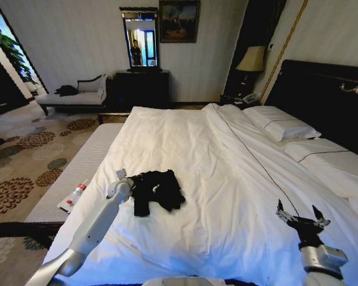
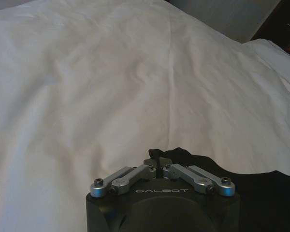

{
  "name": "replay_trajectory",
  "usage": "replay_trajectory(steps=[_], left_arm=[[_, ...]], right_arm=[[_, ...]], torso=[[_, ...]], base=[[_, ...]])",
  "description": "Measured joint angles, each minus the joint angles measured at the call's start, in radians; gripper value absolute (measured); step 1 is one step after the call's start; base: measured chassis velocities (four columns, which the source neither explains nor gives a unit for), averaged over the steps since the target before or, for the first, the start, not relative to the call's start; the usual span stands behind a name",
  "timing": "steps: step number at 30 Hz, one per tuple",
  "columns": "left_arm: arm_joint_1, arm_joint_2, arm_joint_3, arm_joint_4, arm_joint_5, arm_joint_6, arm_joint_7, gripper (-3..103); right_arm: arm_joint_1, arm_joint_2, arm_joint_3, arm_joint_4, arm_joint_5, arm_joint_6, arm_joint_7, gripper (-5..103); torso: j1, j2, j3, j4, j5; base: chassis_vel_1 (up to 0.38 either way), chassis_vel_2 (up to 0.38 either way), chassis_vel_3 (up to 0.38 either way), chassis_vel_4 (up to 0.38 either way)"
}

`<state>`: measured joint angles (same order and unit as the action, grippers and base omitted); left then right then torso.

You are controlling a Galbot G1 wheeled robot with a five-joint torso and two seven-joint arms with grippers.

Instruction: Fold the clothes on the bed.

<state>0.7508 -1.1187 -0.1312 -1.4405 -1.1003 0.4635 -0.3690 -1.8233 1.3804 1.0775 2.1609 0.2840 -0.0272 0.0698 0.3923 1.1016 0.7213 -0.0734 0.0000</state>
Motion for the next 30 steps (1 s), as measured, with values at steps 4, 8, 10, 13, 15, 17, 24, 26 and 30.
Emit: replay_trajectory(steps=[4, 8, 10, 13, 15, 17, 24, 26, 30], left_arm=[[0.005, 0.002, 0.006, 0.001, 0.004, -0.002, 0.000, 1], [0.001, -0.004, 0.016, 0.000, 0.012, -0.004, -0.003, 1], [0.001, -0.004, 0.018, 0.000, 0.014, -0.005, -0.004, 1], [0.003, -0.001, 0.021, -0.003, 0.015, -0.006, -0.004, 1], [0.004, 0.000, 0.022, -0.004, 0.016, -0.007, -0.004, 1], [0.005, 0.002, 0.026, -0.005, 0.016, -0.007, -0.006, 1], [0.010, 0.002, 0.034, -0.014, 0.020, -0.009, -0.009, 1], [0.011, 0.003, 0.035, -0.017, 0.022, -0.010, -0.009, 1], [0.012, 0.008, 0.036, -0.022, 0.023, -0.010, -0.009, 1]], right_arm=[[0.016, -0.103, -0.013, 0.015, 0.197, -0.063, 0.011, 100], [0.074, -0.265, -0.032, 0.018, 0.316, -0.113, 0.025, 100], [0.102, -0.339, -0.047, 0.020, 0.361, -0.155, 0.038, 100], [0.179, -0.460, -0.104, 0.024, 0.503, -0.255, 0.067, 100], [0.219, -0.503, -0.132, 0.017, 0.563, -0.284, 0.069, 100], [0.290, -0.567, -0.191, -0.005, 0.657, -0.319, 0.062, 100], [0.525, -0.687, -0.440, -0.087, 0.815, -0.390, 0.052, 100], [0.639, -0.699, -0.560, -0.139, 0.834, -0.403, 0.042, 100], [0.789, -0.675, -0.741, -0.242, 0.812, -0.403, 0.027, 100]], torso=[[0.000, 0.000, 0.000, 0.0000, 0.0001], [0.000, 0.000, 0.000, 0.0000, 0.0000], [0.000, 0.000, 0.000, 0.0002, 0.0000], [0.000, 0.000, 0.000, 0.0001, 0.0003], [0.000, 0.000, 0.000, 0.0002, 0.0001], [0.000, 0.000, 0.000, 0.0003, -0.0001], [0.000, 0.000, 0.000, -0.0001, 0.0002], [0.000, 0.000, 0.000, -0.0001, -0.0002], [0.000, 0.000, 0.000, 0.0002, 0.0000]], base=[[0.000, 0.000, 0.000, 0.000], [0.000, 0.000, 0.000, 0.000], [0.000, 0.000, 0.000, 0.000], [0.000, 0.000, 0.000, 0.000], [0.000, 0.000, 0.000, 0.000], [0.000, 0.000, 0.000, 0.000], [0.000, 0.000, 0.000, 0.000], [0.000, 0.000, 0.000, 0.000], [0.000, 0.000, 0.000, 0.000]])
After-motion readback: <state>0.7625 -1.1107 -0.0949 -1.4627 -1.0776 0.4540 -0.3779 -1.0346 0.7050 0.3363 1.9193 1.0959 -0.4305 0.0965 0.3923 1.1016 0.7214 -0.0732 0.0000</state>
